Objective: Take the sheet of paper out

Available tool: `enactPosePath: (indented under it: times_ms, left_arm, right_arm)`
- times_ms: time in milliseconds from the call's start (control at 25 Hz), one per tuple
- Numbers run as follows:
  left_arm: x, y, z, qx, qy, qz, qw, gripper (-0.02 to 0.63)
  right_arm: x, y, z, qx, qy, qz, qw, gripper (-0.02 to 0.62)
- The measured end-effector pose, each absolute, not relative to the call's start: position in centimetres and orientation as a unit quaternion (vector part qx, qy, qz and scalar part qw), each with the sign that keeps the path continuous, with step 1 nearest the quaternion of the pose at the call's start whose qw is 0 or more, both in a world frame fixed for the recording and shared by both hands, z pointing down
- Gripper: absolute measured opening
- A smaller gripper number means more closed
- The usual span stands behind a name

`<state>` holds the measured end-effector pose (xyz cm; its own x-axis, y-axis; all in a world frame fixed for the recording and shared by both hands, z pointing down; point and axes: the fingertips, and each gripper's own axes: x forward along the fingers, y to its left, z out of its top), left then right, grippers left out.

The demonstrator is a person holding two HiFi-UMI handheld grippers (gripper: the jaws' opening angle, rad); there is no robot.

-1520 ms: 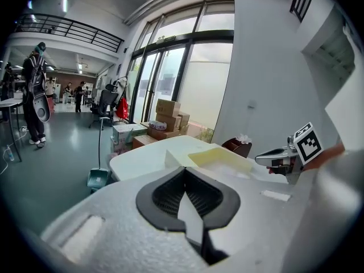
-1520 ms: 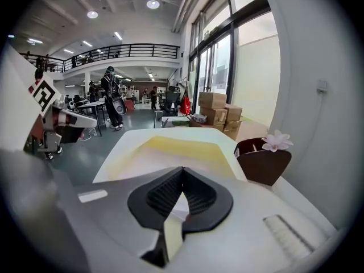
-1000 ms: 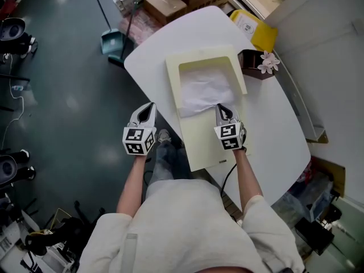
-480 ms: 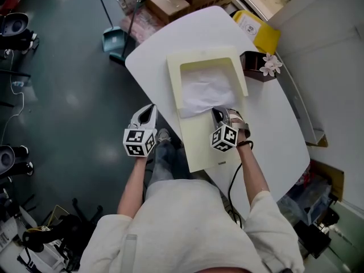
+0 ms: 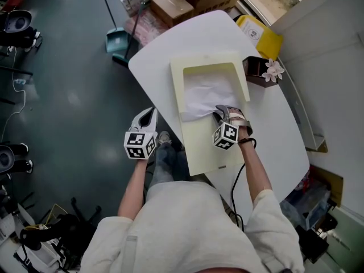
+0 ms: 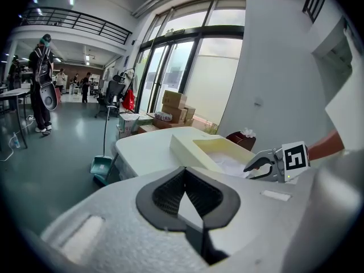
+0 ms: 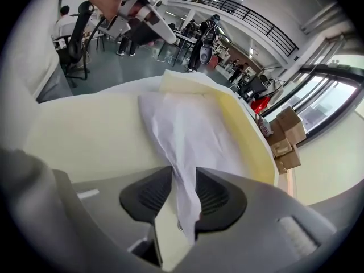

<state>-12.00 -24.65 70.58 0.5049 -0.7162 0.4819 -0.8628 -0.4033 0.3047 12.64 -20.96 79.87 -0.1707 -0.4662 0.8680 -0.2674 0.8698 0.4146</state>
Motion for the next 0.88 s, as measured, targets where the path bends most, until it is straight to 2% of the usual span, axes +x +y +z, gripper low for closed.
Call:
enactPosePath:
  times_ms: [360, 640, 720, 880]
  left_arm:
    - [-12.6, -24.9, 70.5, 0.822, -0.487, 0.14, 0.261, 0.002]
    - [-12.5, -24.9, 70.3, 0.821, -0.489, 0.138, 0.261, 0.002]
    - [-12.4, -24.9, 70.4, 0.821, -0.488, 0.138, 0.261, 0.002]
    - [-12.3, -24.7, 70.4, 0.821, -0.488, 0.139, 0.261, 0.002]
  right_arm:
    - [12.3, -21.7, 80.6, 0.208, -0.779, -0.032, 0.591, 0.118]
    - [11.7, -20.8, 80.7, 0.173, -0.795, 0.025, 0.58, 0.02]
    - [11.6, -20.7, 80.8, 0.175, -0.795, 0.016, 0.58, 0.003]
    - [11.7, -20.7, 80.8, 0.189, -0.793, 0.007, 0.579, 0.009]
